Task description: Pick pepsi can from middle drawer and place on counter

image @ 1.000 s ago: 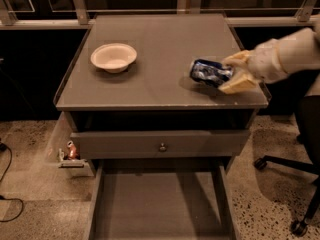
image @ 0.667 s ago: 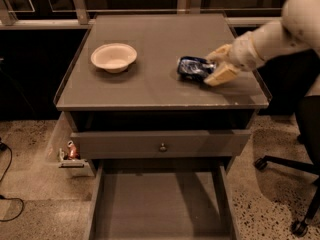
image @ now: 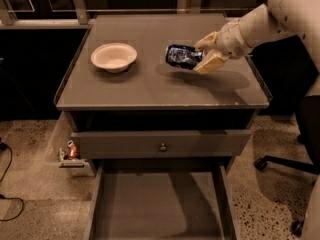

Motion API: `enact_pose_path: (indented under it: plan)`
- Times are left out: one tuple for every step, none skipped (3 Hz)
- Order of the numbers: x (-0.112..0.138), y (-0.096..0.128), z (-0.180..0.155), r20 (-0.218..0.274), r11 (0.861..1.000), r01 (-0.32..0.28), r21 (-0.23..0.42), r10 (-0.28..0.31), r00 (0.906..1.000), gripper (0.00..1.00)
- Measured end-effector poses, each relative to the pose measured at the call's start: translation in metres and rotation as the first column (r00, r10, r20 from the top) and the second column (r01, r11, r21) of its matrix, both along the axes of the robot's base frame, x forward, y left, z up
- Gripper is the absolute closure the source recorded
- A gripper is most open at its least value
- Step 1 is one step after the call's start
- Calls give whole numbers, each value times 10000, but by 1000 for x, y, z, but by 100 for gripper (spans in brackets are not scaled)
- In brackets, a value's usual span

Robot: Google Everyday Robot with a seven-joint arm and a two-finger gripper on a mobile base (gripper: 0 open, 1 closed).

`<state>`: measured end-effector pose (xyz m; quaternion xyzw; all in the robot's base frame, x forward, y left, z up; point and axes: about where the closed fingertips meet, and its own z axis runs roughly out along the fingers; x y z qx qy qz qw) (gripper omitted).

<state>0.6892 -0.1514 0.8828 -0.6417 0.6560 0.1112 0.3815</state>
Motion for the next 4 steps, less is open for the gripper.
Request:
enact_pose_path:
  plan:
    - [0,0,0,0,10000,0,0,0,10000,35]
    - [0,0,0,-1,10000,-1,0,1,10000,12]
    - [0,0,0,-2,10000,-2,0,2,10000,0]
    - [0,0,0,-2,10000,-2,0,2,10000,0]
